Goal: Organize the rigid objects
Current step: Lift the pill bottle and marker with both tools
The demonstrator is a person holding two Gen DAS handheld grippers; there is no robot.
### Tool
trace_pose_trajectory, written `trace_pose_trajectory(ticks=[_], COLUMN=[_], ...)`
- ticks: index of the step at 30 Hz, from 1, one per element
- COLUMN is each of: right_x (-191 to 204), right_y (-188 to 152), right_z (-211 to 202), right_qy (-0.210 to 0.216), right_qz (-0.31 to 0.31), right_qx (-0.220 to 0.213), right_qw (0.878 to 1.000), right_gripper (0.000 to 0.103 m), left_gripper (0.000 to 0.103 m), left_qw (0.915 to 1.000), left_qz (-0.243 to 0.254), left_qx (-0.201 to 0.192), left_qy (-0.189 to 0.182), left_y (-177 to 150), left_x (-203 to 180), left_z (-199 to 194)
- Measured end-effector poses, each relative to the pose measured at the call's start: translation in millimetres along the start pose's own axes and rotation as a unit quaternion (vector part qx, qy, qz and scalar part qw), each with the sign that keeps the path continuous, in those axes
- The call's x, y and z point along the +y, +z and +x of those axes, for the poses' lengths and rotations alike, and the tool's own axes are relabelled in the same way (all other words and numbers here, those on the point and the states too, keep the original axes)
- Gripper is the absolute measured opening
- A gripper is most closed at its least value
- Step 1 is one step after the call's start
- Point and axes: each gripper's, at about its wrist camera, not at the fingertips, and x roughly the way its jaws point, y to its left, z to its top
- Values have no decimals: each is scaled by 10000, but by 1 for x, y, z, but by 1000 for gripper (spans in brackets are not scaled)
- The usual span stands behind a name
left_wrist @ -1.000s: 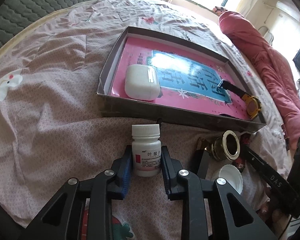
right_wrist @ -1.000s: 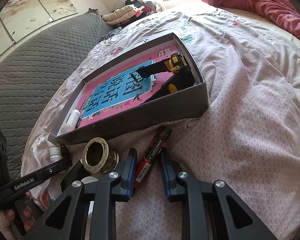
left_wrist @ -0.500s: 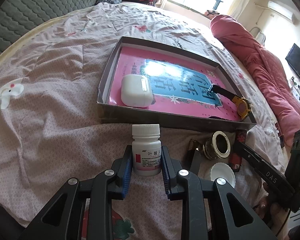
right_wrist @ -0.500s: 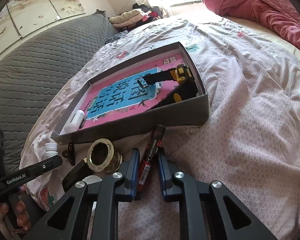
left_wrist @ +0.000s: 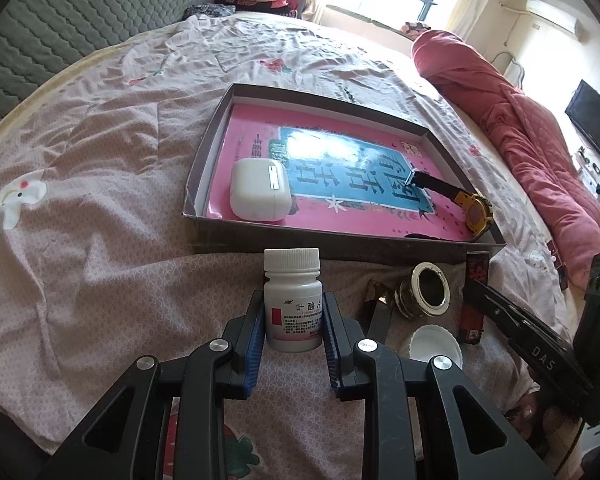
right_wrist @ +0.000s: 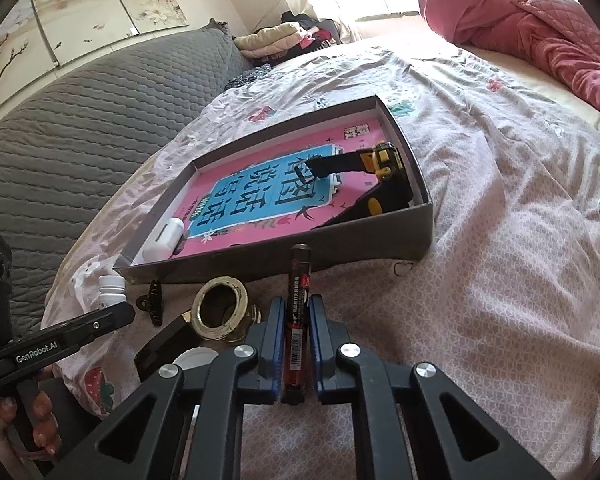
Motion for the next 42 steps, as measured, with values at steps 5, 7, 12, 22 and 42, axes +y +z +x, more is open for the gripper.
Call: trace_pose_trajectory(ticks=[5, 7, 12, 22, 42], right_x=[2, 3, 8, 20, 26], right_y=[0, 0, 2, 2, 2], right_z=[-4, -6, -15, -25, -39], right_qy=[-16, -21, -29, -8, -1], right_qz=[-68, -75, -184, -448, -493], right_qx=[-49, -84, -219, -350, -511], right_qw=[10000, 9999, 9996, 9984, 9975], right_gripper=[11, 11, 11, 11, 11], left_gripper=[27, 27, 27, 27, 27], left_qw=[10000, 10000, 9999, 9996, 9978], left_qz=[-1, 22, 98, 239, 545], left_qx=[-29, -39, -93, -148, -369], left_qy=[13, 14, 15, -2, -17], left_y=[0, 0, 0, -1, -3], left_x=[0, -1, -5, -12, -25], left_z=[-3, -3, -7, -15, -36])
